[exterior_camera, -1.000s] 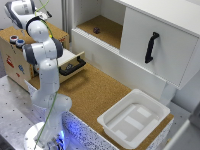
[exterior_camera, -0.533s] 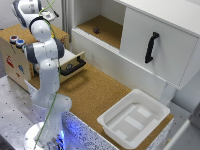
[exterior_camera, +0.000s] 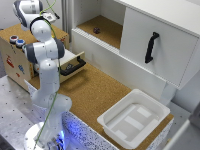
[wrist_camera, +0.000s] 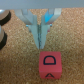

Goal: Push the pink block inside the drawer

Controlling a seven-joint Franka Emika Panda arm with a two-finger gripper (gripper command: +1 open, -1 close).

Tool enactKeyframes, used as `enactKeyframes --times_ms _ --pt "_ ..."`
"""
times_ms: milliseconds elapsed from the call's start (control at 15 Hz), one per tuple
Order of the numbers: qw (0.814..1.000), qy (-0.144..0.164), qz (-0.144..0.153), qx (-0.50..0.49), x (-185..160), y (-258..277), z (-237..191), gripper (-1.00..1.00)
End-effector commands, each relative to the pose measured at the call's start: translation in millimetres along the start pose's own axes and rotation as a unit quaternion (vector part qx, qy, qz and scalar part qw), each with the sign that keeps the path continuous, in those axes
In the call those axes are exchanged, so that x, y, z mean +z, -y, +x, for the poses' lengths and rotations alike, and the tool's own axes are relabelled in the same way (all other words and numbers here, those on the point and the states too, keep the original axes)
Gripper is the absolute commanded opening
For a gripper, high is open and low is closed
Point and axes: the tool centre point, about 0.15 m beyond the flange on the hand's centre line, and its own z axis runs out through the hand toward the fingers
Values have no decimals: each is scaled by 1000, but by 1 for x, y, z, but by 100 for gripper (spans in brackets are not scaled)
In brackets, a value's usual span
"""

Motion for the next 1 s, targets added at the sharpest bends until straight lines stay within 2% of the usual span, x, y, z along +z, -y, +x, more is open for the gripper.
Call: enactKeyframes --times_ms 0,600,933 --pt "1000 -22 -10 4 19 -12 -7 -100" --pt "997 -16 -12 72 23 -47 -45 -100" --pt "997 -18 -6 78 12 -37 -70 -100"
